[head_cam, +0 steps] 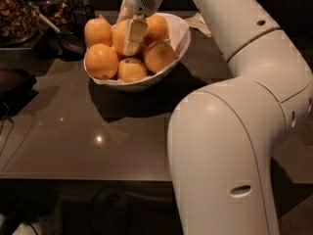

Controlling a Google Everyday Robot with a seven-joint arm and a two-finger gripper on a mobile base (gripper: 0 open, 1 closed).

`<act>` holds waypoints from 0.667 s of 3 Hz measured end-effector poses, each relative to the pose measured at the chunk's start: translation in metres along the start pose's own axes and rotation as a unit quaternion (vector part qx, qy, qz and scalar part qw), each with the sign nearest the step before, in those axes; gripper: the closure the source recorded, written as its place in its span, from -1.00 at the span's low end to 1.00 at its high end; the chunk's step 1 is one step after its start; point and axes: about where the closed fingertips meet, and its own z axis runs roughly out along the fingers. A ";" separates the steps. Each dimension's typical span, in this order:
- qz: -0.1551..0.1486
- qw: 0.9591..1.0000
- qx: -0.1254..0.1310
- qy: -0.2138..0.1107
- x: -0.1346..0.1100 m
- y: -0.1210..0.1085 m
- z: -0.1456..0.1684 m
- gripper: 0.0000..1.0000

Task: Pick orange from white bowl

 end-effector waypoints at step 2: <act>0.012 1.000 0.002 -0.013 0.006 0.009 0.002 -0.36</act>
Offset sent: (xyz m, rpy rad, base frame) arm -0.0242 -0.0218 -0.0106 0.0231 0.0423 -0.0210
